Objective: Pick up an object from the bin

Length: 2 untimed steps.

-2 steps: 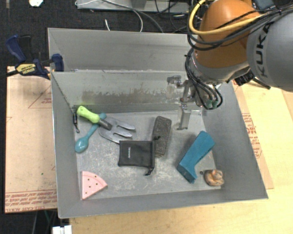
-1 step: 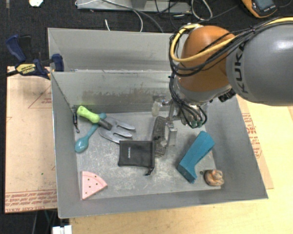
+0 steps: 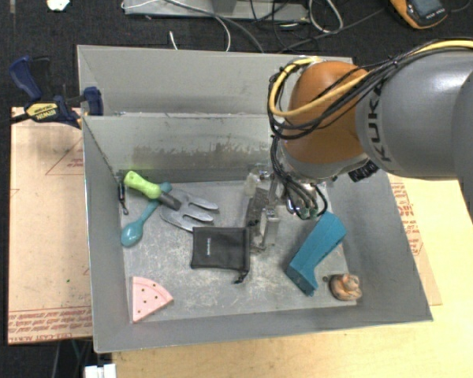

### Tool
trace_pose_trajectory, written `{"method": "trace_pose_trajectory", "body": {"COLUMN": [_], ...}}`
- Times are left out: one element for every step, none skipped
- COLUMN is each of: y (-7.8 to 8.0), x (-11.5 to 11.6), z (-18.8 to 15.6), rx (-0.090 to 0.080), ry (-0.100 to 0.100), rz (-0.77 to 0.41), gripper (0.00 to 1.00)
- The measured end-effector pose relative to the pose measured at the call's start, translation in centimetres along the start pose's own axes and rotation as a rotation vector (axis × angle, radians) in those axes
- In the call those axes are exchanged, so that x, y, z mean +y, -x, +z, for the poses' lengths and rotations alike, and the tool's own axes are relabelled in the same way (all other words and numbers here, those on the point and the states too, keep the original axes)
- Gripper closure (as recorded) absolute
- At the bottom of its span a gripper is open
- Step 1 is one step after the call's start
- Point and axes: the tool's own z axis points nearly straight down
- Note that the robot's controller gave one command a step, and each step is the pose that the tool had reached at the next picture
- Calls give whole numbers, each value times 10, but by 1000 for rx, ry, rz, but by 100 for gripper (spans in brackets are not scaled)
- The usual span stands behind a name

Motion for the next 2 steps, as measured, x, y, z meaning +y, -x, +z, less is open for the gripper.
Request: {"method": "trace_pose_trajectory", "body": {"y": [-34, -19], "x": [-16, 24], "z": [75, 88], "rx": [3, -11], "ry": [2, 4], "rz": [-75, -18], "gripper": [0, 100]}}
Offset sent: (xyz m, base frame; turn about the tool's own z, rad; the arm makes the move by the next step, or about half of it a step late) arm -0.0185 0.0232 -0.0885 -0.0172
